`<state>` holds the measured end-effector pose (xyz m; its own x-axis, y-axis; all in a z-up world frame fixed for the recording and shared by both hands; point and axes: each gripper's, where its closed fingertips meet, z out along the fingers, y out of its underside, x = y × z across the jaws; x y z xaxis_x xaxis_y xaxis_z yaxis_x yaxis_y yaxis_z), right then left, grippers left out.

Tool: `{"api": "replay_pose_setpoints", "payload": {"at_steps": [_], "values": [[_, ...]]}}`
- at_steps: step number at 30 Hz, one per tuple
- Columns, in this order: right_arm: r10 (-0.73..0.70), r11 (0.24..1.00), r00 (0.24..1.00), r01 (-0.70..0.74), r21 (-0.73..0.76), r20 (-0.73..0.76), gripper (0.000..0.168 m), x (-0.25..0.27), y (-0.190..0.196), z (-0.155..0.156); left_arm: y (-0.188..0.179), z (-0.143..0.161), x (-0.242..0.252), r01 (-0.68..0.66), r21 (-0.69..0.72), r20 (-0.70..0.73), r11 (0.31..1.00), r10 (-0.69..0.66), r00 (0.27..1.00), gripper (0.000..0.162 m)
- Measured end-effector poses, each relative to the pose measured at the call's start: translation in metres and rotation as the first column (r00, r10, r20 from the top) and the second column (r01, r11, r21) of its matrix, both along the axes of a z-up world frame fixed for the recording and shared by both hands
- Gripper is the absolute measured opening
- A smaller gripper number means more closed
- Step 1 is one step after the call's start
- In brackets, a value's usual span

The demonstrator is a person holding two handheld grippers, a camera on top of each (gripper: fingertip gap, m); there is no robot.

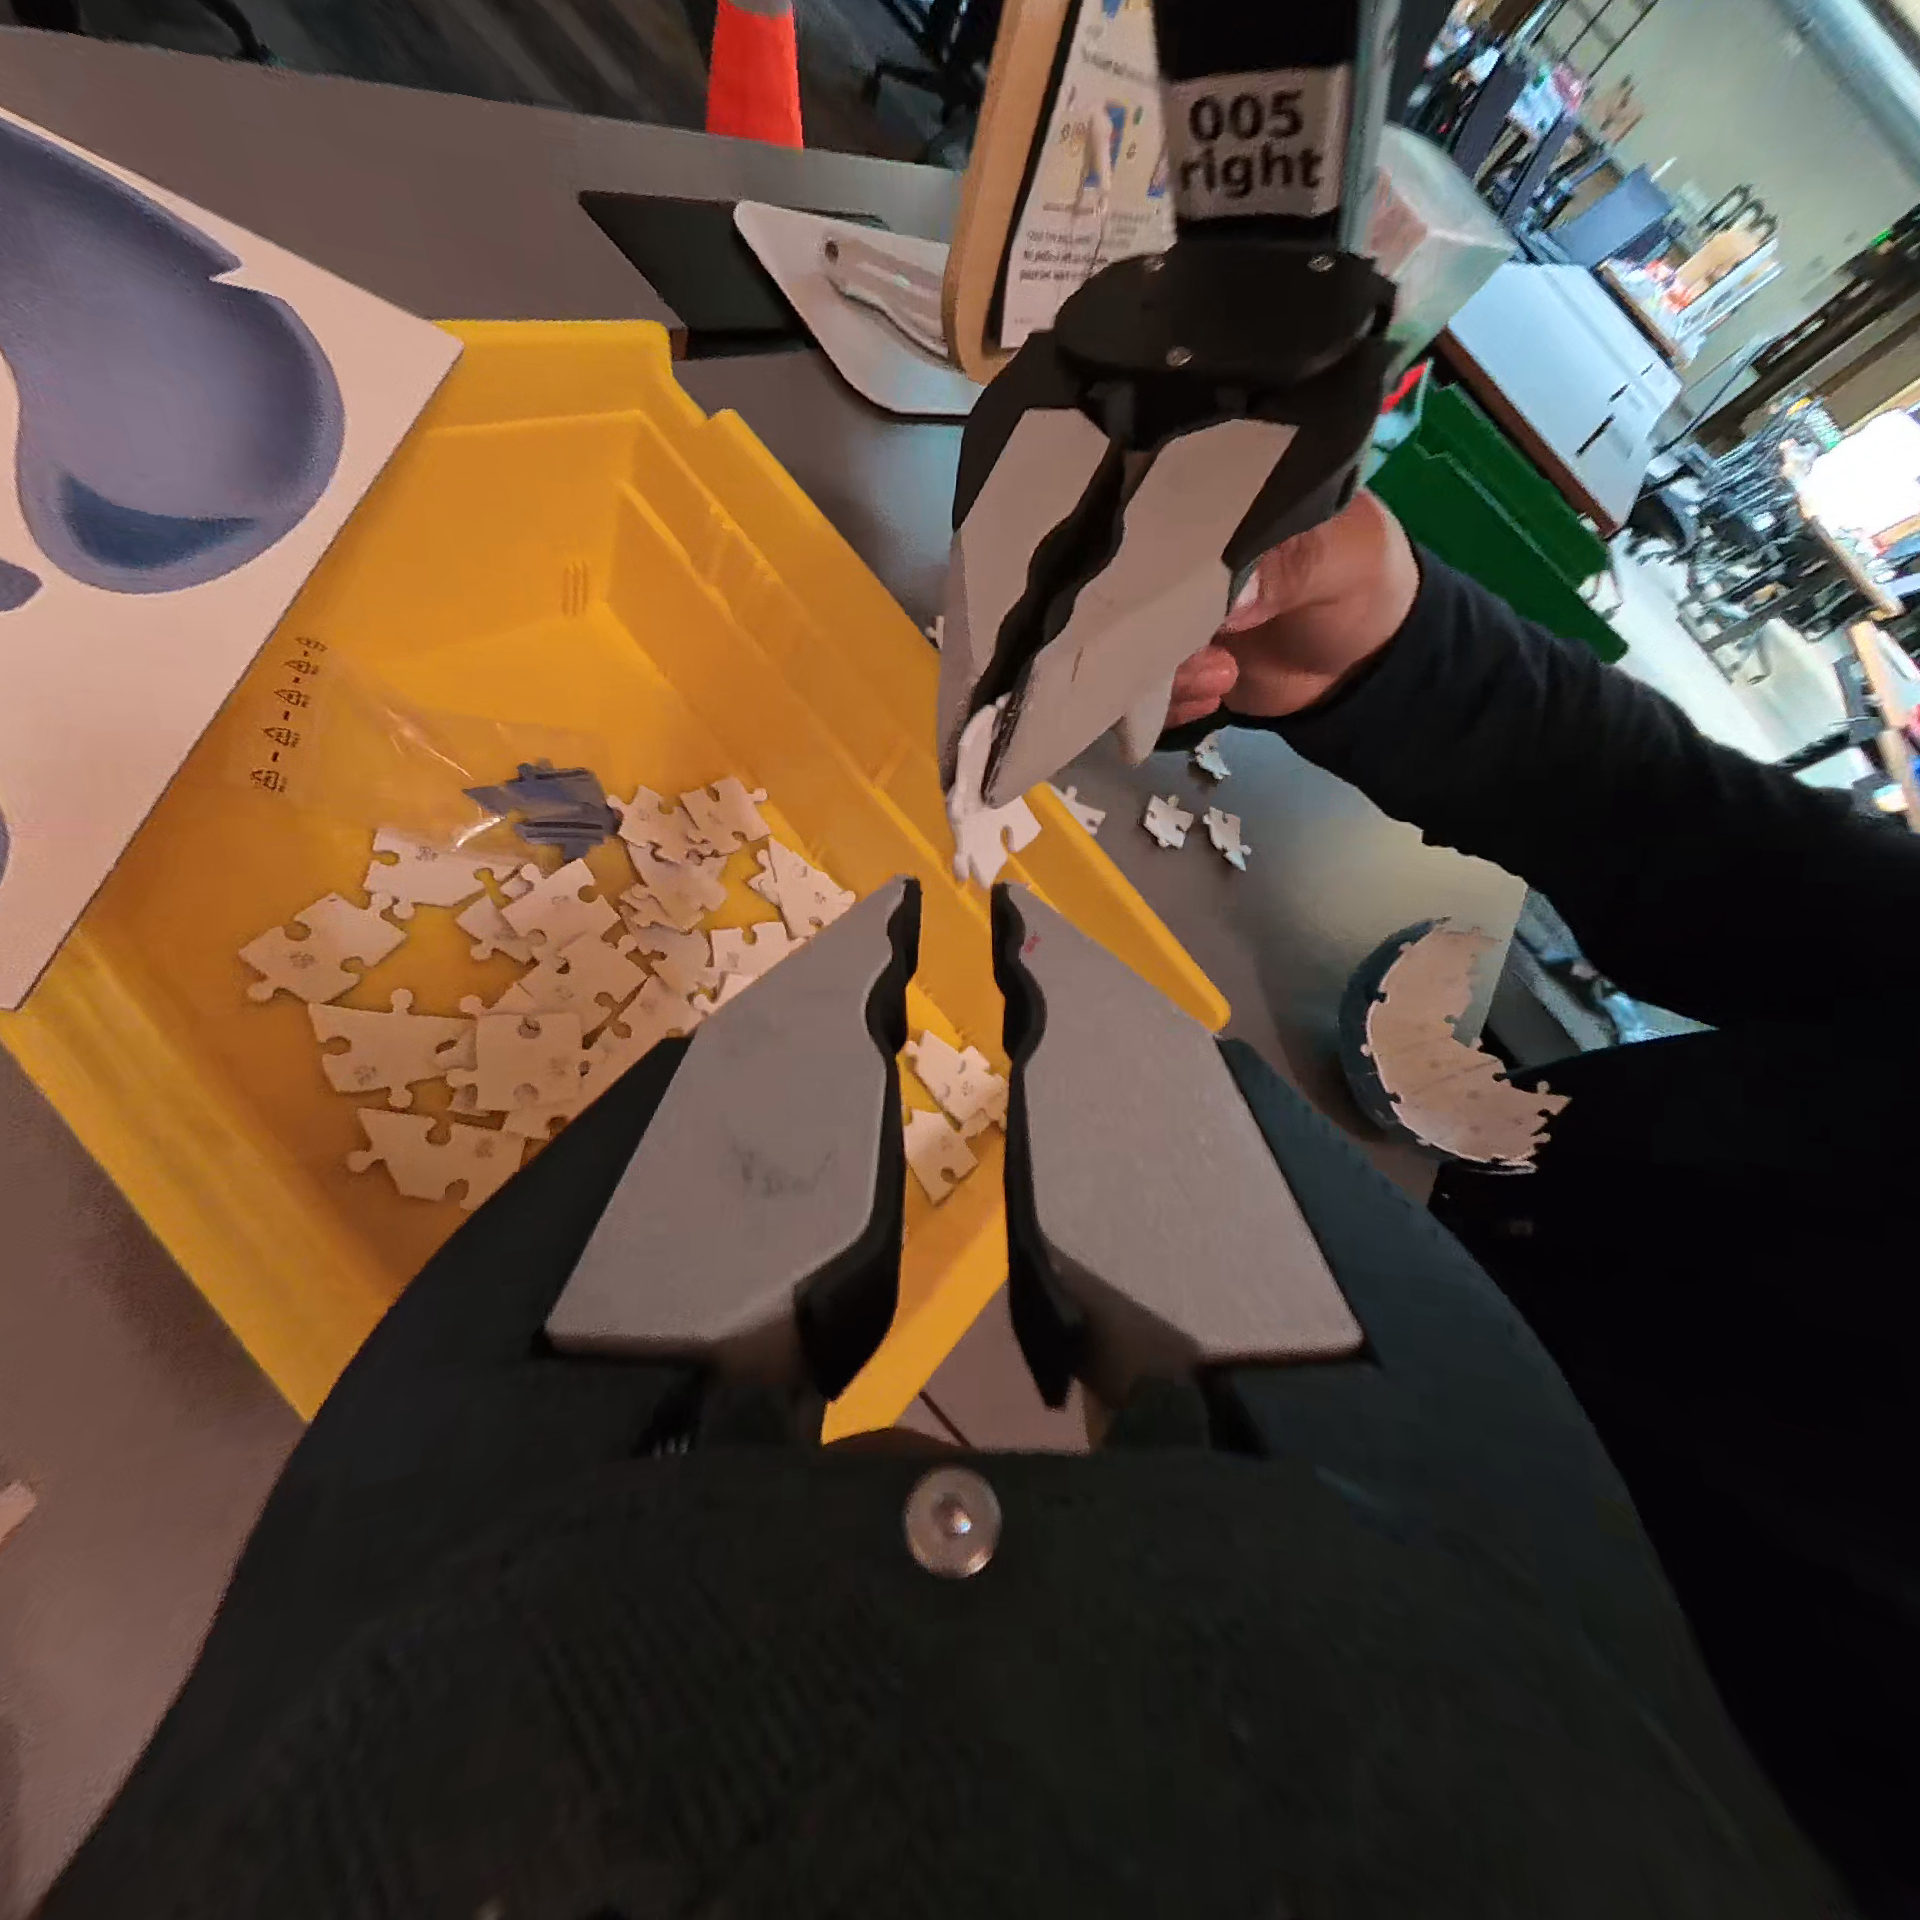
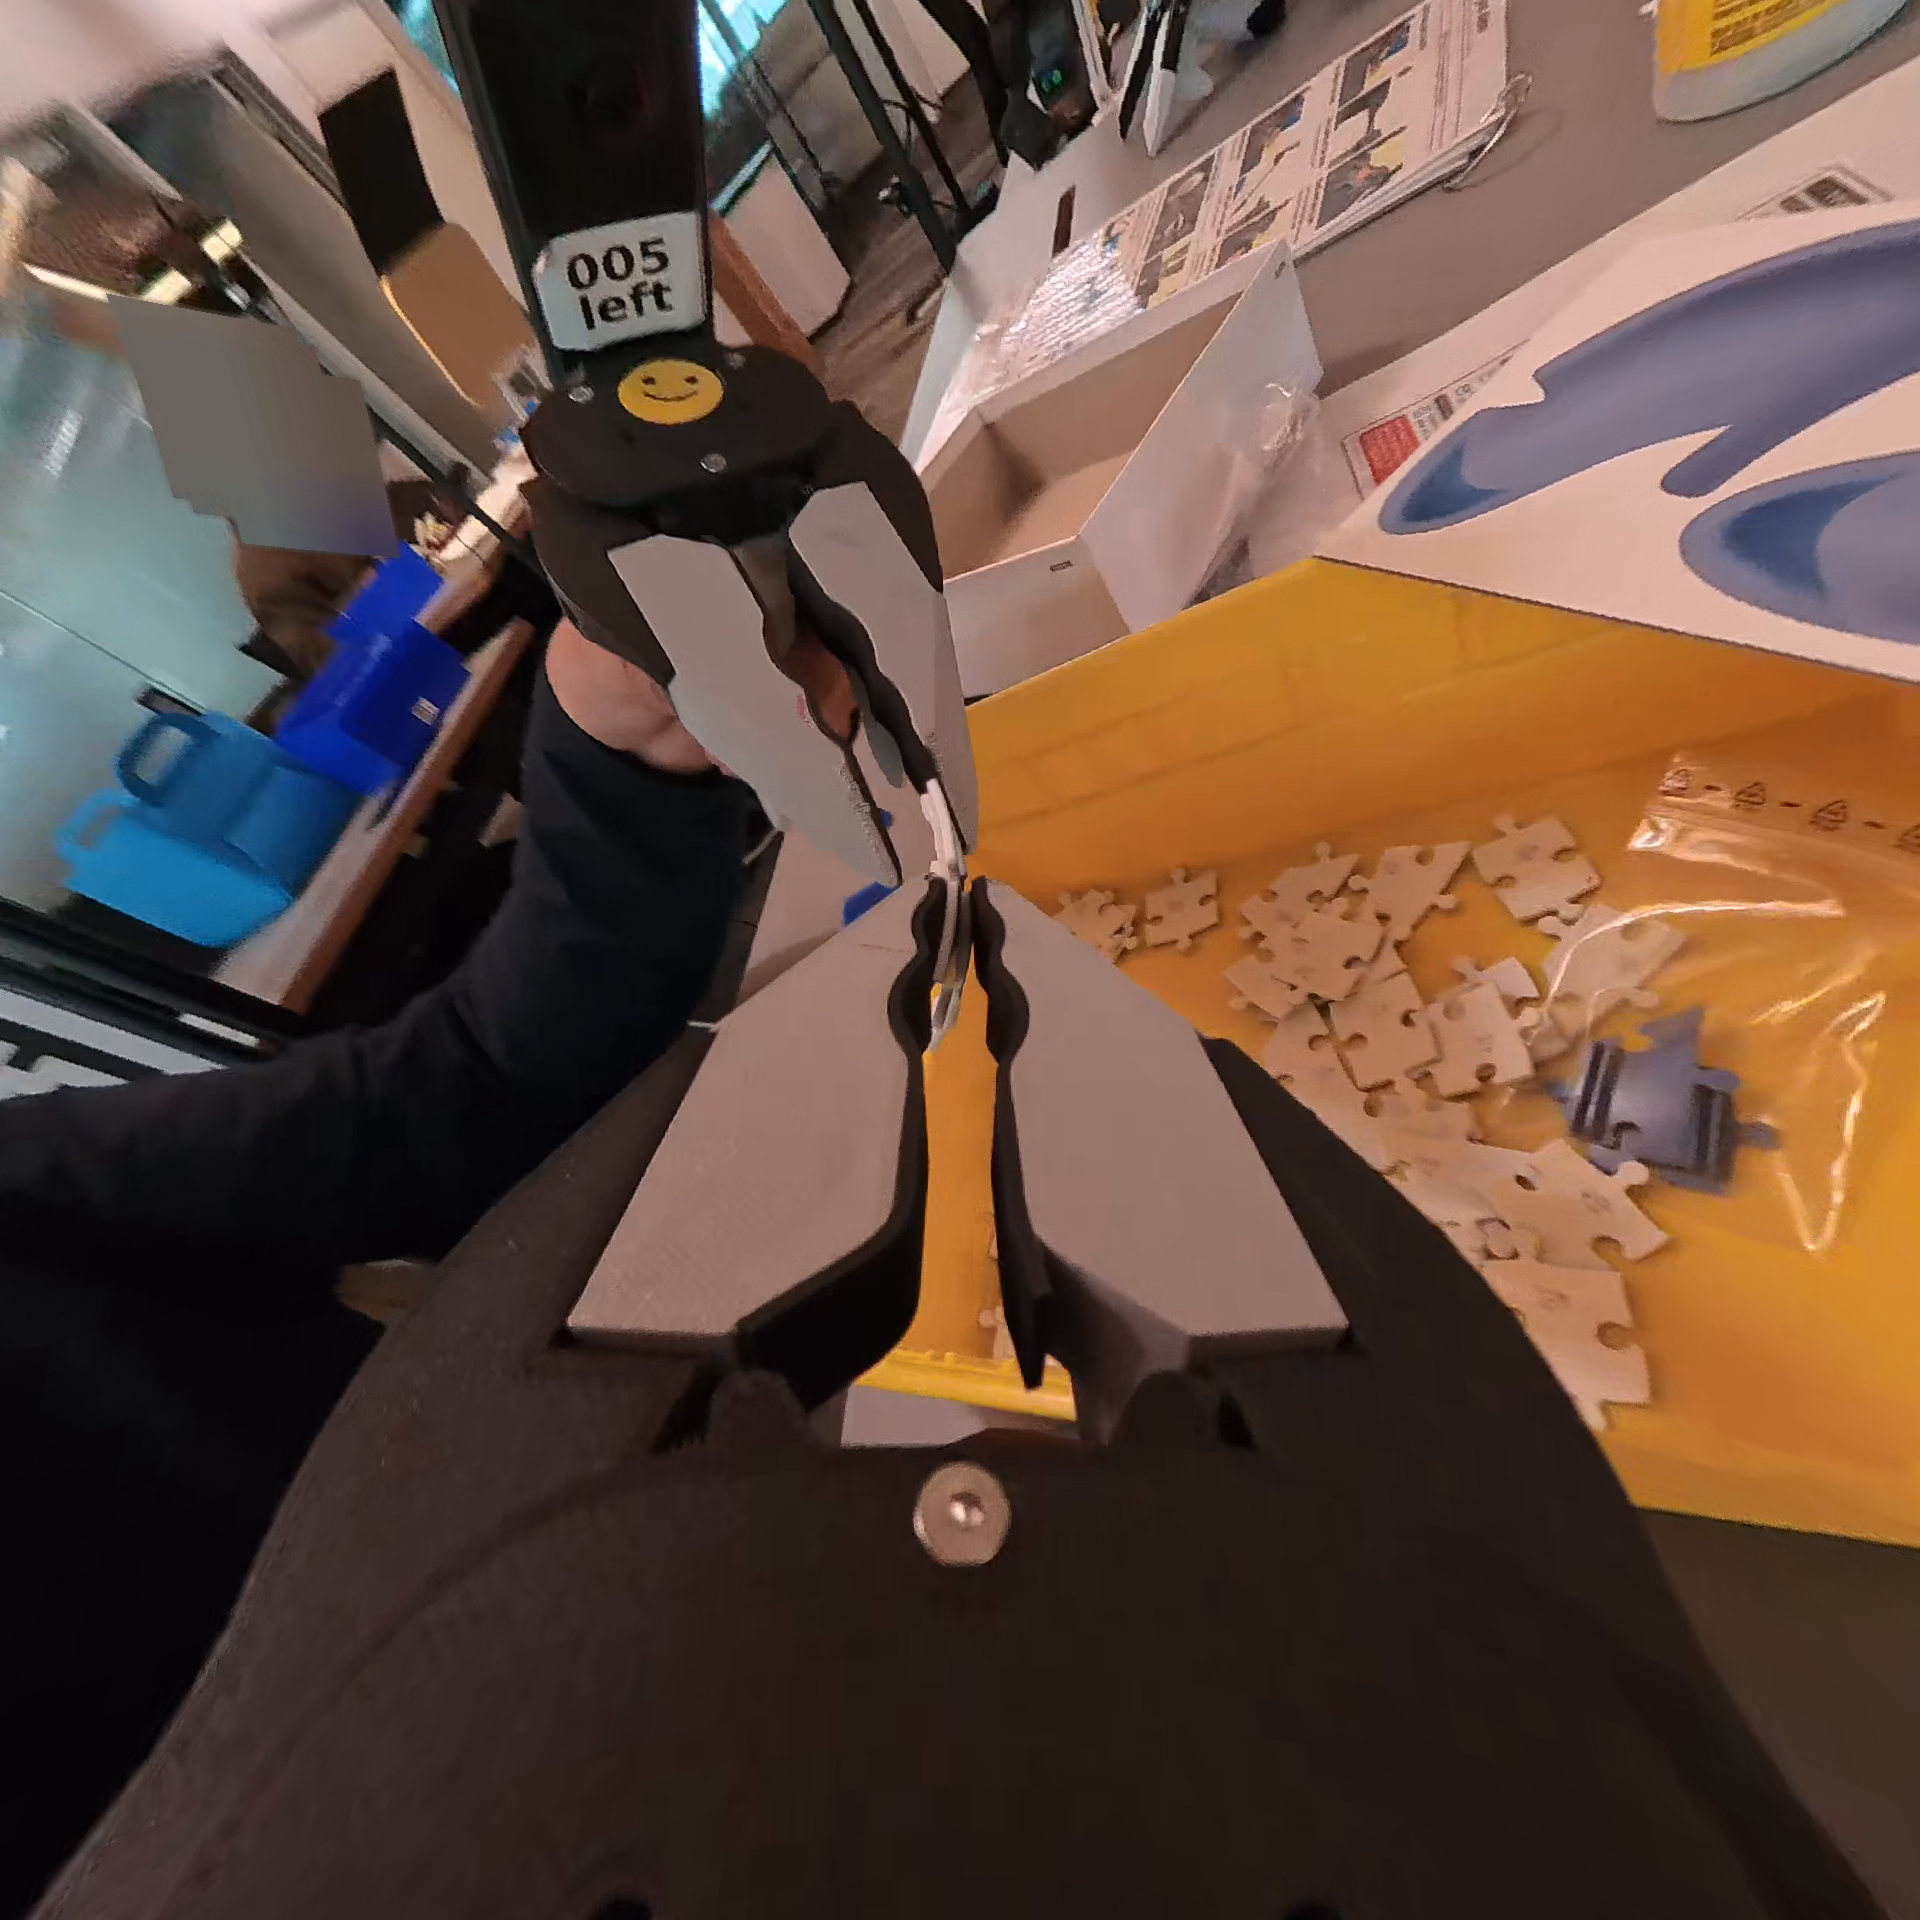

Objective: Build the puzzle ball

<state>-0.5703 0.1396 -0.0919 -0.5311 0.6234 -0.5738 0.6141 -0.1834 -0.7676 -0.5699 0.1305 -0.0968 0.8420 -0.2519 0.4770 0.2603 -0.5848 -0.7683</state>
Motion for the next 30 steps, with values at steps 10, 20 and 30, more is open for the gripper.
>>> {"api": "replay_pose_setpoints", "payload": {"at_steps": [10,20,30], "values": [[-0.016,0.999,1.000,0.016,-0.047,0.000,0.002,0.001,0.009,-0.004,0.018,-0.018,0.012,0.037,-0.006,0.056,0.999,-0.037,0.998,0.001],[-0.063,0.997,0.996,0.066,0.044,-0.067,0.000,0.022,0.023,0.007,0.020,-0.019,0.020,0.016,-0.064,-0.022,0.998,-0.018,1.000,0.000],[-0.121,0.943,0.992,0.108,0.316,0.021,0.000,0.154,0.064,-0.032,0.014,-0.032,0.031,0.005,-0.126,-0.133,0.992,-0.022,0.991,0.000]]}}
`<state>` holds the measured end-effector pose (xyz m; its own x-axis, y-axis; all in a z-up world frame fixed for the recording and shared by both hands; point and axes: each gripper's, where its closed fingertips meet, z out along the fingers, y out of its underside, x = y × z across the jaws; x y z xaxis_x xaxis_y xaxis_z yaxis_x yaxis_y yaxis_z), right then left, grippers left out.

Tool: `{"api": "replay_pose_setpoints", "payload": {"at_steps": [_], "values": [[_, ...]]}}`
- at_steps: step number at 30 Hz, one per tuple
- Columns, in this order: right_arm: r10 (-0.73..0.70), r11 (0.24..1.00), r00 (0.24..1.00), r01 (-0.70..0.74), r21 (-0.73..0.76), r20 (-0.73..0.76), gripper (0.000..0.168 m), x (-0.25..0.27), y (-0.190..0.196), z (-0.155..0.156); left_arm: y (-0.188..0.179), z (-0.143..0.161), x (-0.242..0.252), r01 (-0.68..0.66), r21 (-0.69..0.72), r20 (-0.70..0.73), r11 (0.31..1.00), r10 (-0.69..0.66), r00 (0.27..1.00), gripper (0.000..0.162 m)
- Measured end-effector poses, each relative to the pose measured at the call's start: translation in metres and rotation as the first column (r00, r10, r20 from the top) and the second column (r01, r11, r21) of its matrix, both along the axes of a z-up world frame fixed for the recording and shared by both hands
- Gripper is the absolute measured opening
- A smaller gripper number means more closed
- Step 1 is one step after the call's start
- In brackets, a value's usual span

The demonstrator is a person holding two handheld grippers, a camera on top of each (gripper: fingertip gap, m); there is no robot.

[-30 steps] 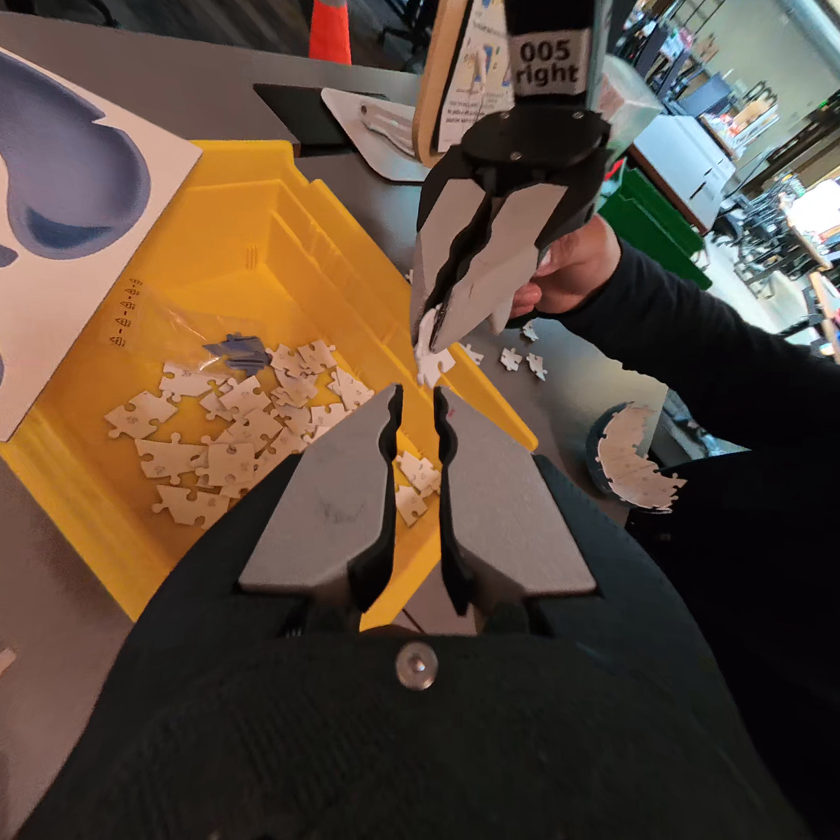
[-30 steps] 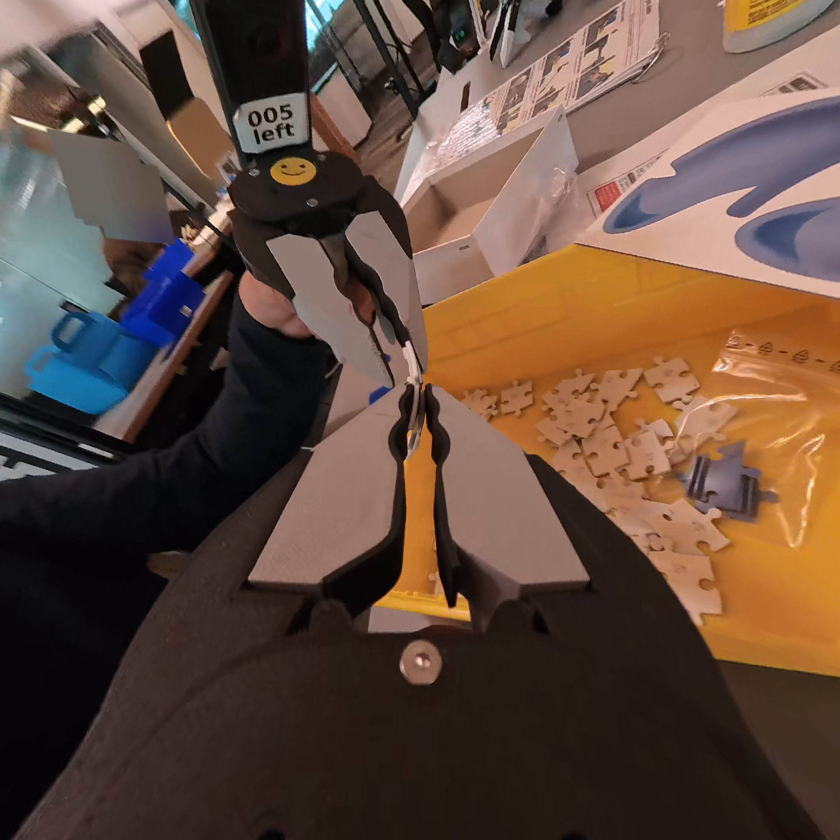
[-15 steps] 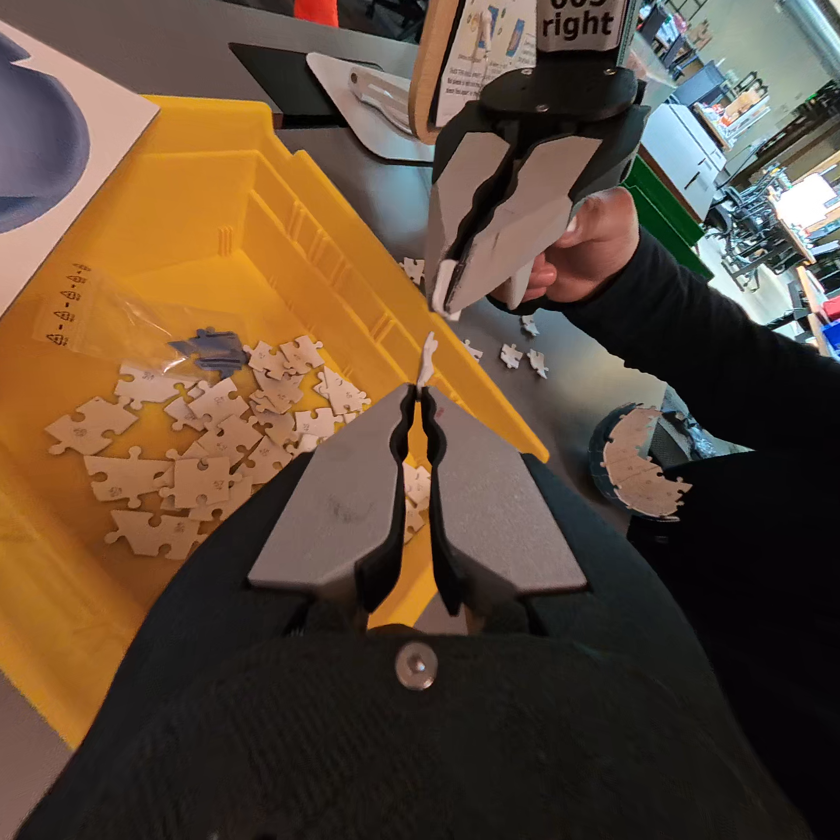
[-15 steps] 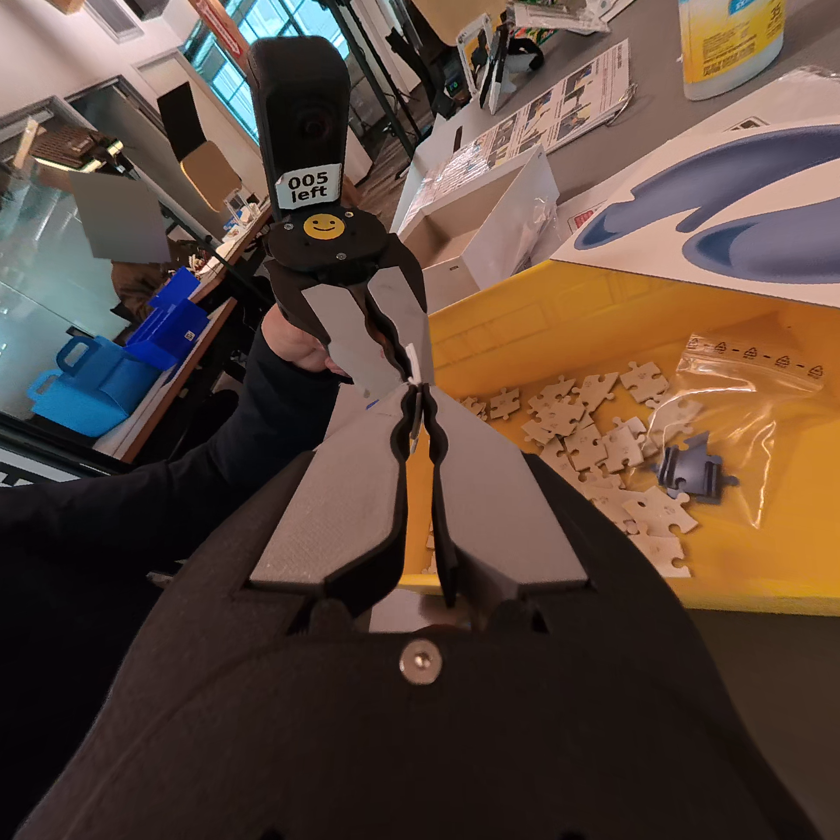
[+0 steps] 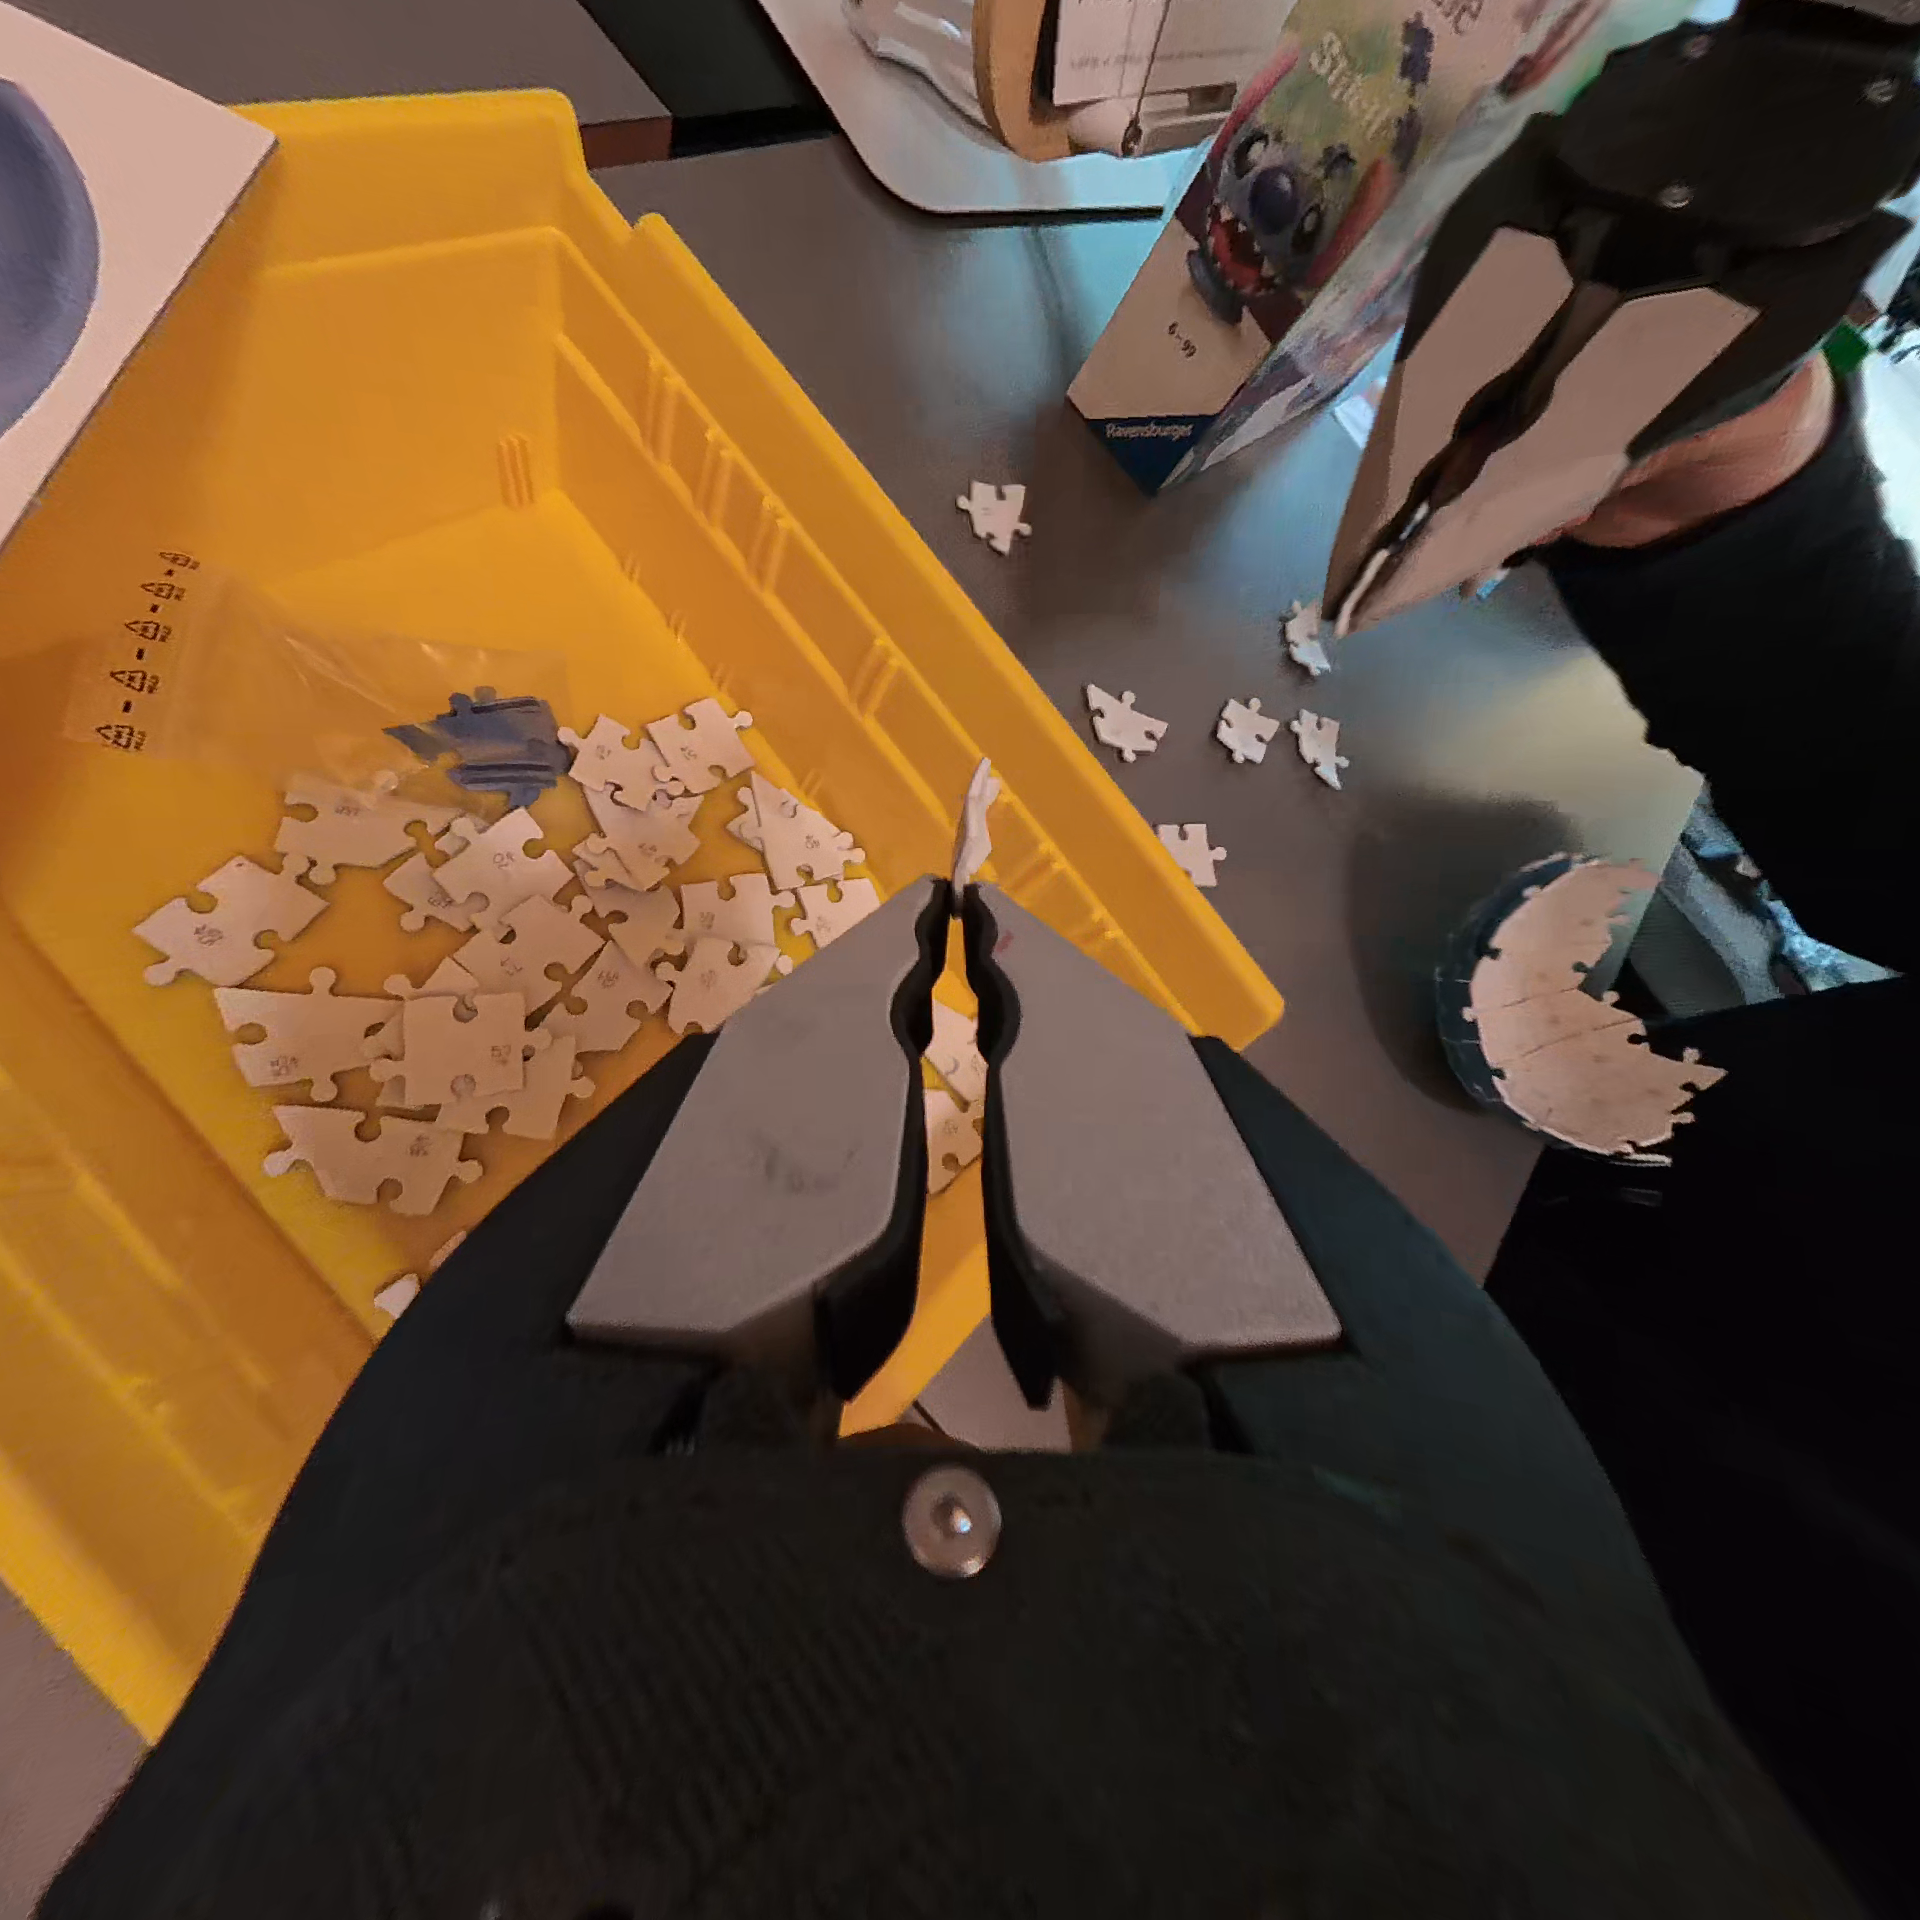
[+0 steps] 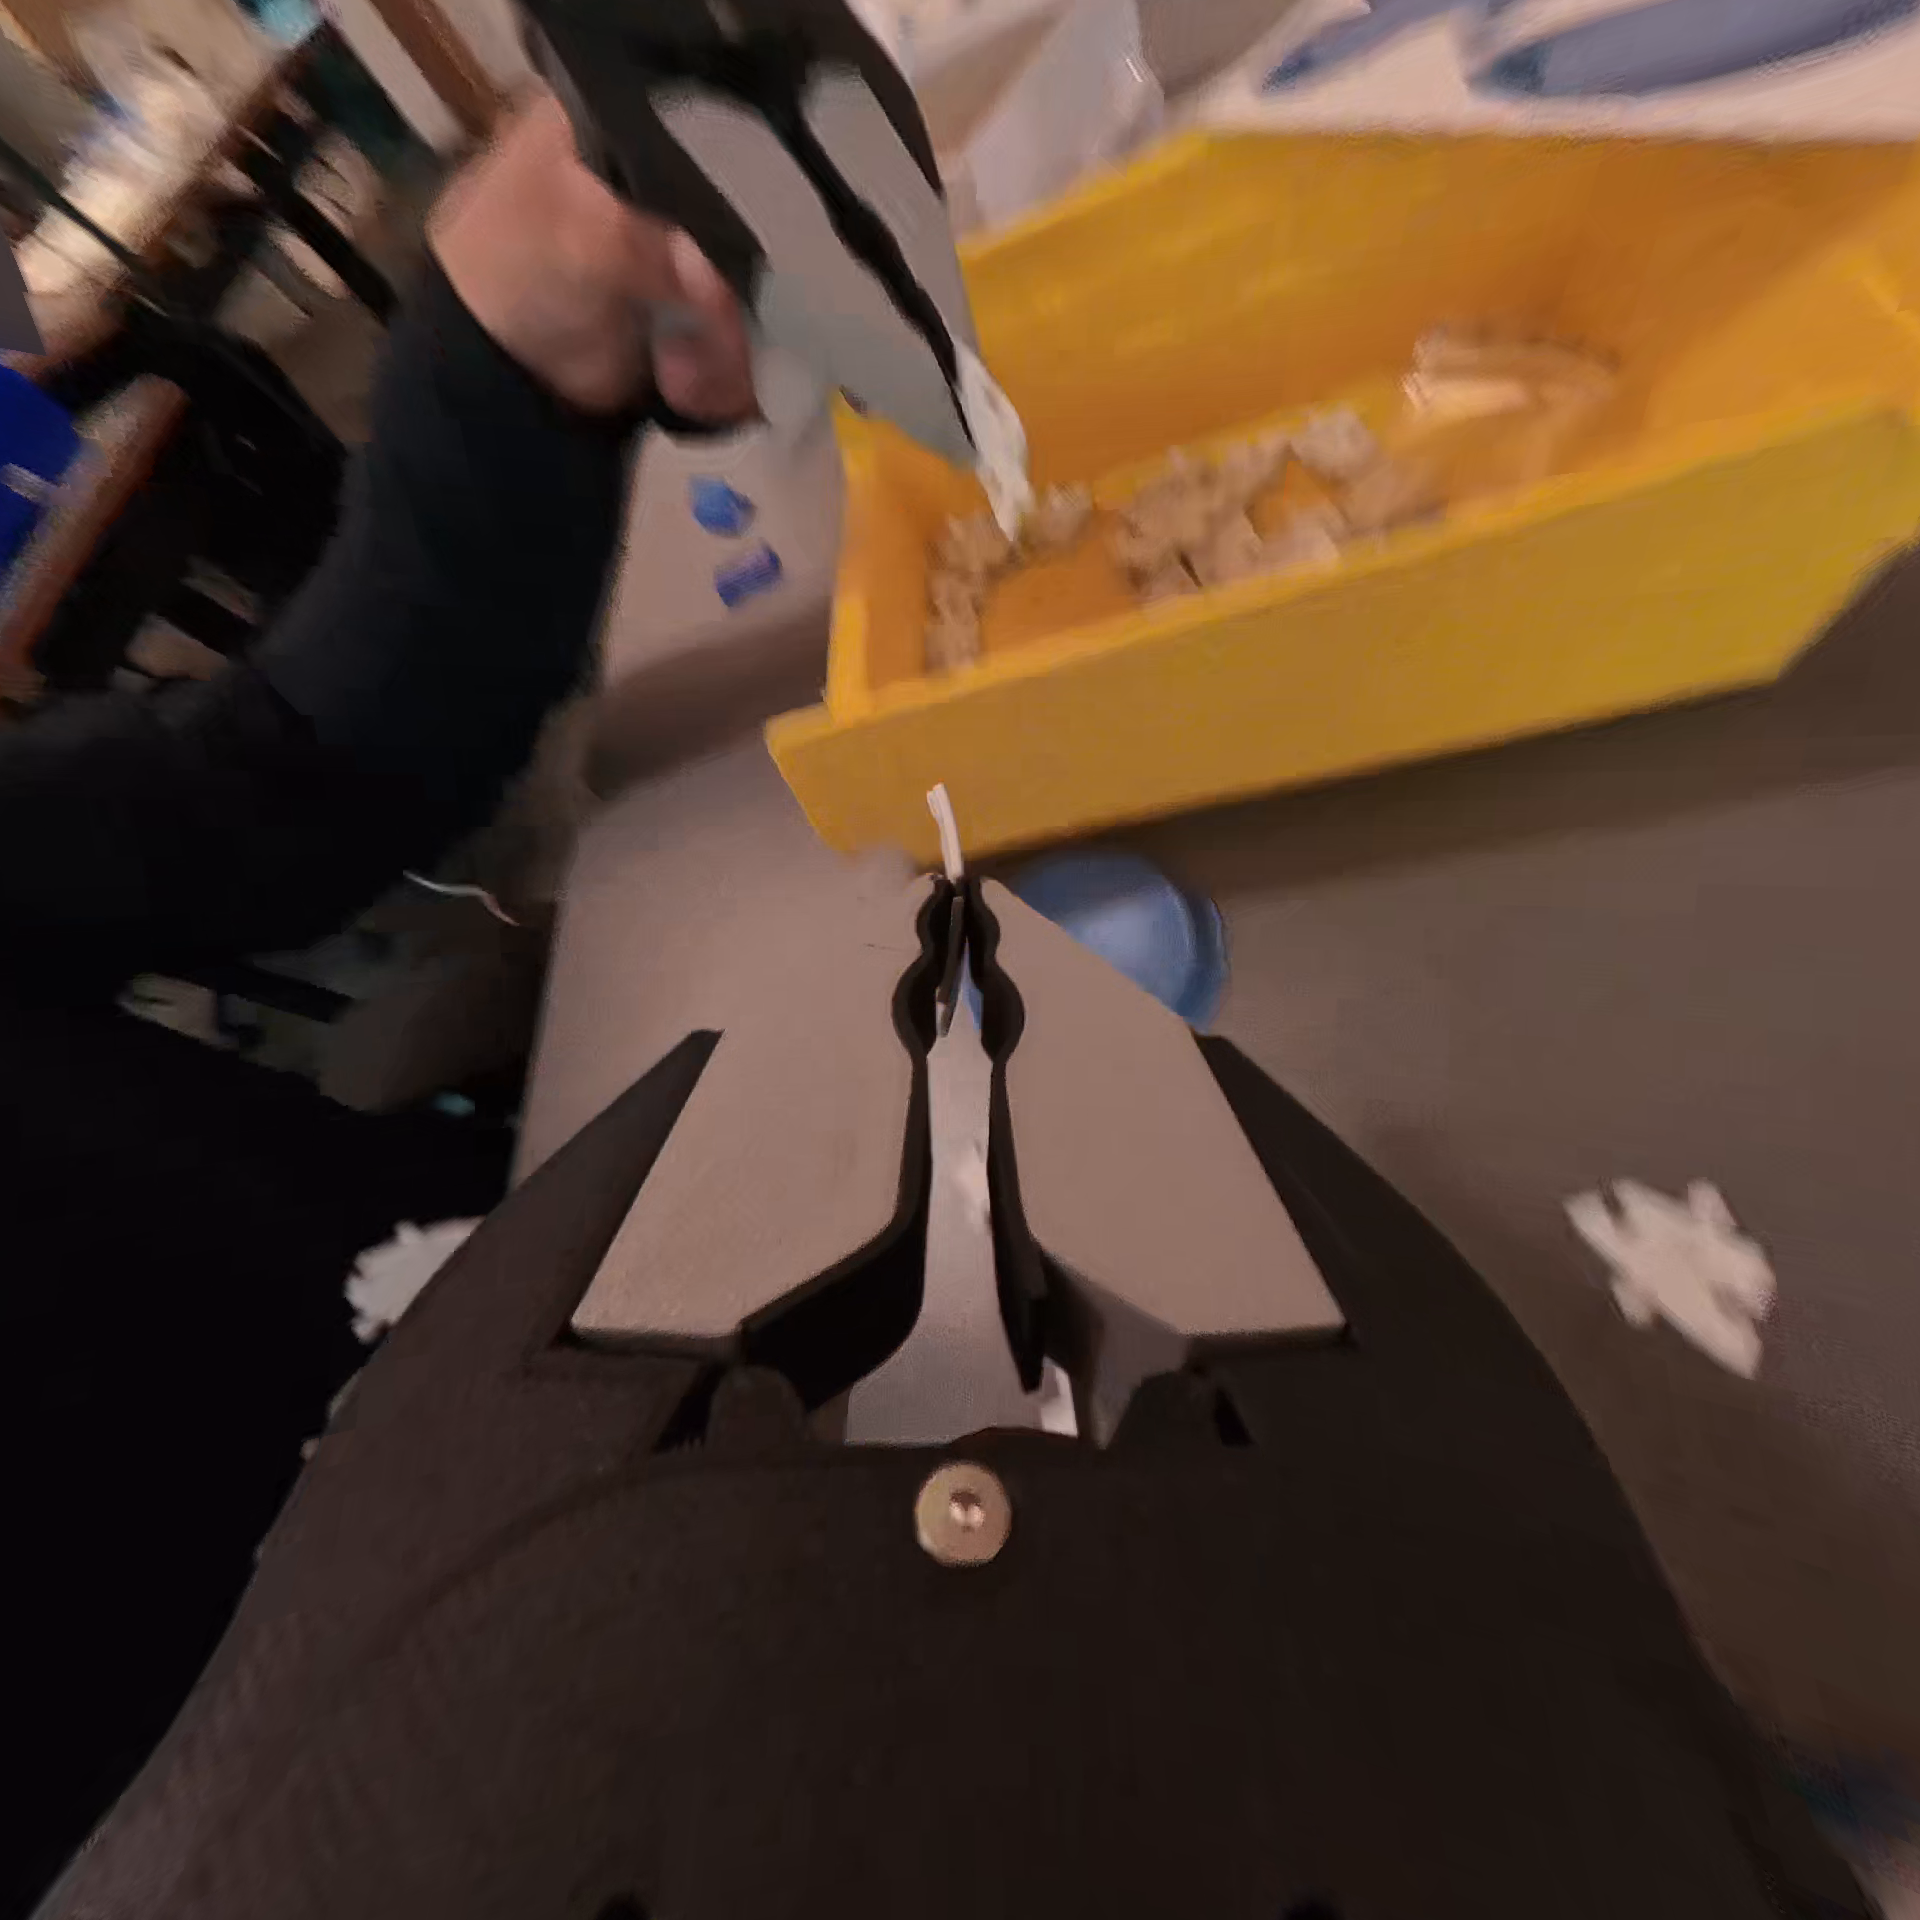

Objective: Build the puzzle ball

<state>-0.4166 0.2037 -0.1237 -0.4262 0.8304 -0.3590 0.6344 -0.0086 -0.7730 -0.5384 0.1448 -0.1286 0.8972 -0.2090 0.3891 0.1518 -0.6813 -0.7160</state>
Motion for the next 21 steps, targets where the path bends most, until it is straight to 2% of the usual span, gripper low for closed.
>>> {"api": "replay_pose_setpoints", "payload": {"at_steps": [3,7,10,13,17,19,21], "values": [[-0.110,0.981,0.989,0.092,0.172,0.100,0.000,0.060,0.039,-0.036,-0.003,0.000,0.009,0.022,0.005,-0.026,1.000,-0.022,0.999,0.000],[-0.232,0.958,0.957,0.194,0.209,0.175,0.000,0.112,0.072,-0.068,0.006,0.003,0.023,0.055,0.008,-0.045,0.998,-0.055,0.997,0.000],[-0.317,0.935,0.932,0.276,0.224,0.176,0.000,0.126,0.095,-0.081,0.014,0.004,0.034,0.077,0.008,-0.057,0.997,-0.076,0.995,0.000],[-0.328,0.939,0.928,0.302,0.164,0.176,0.000,0.133,0.097,-0.088,0.018,0.002,0.044,0.095,-0.003,-0.067,0.995,-0.095,0.993,0.000],[-0.355,0.926,0.918,0.319,0.205,0.176,0.000,0.141,0.107,-0.102,0.021,-0.002,0.057,0.119,-0.031,-0.092,0.992,-0.122,0.988,0.000],[-0.357,0.926,0.919,0.324,0.194,0.170,0.015,0.141,0.109,-0.103,0.024,0.000,0.066,0.141,-0.035,-0.096,0.989,-0.144,0.985,0.000],[-0.381,0.912,0.913,0.347,0.218,0.142,0.016,0.139,0.115,-0.099,0.029,0.005,0.082,0.187,-0.025,-0.091,0.982,-0.189,0.978,0.000]]}}
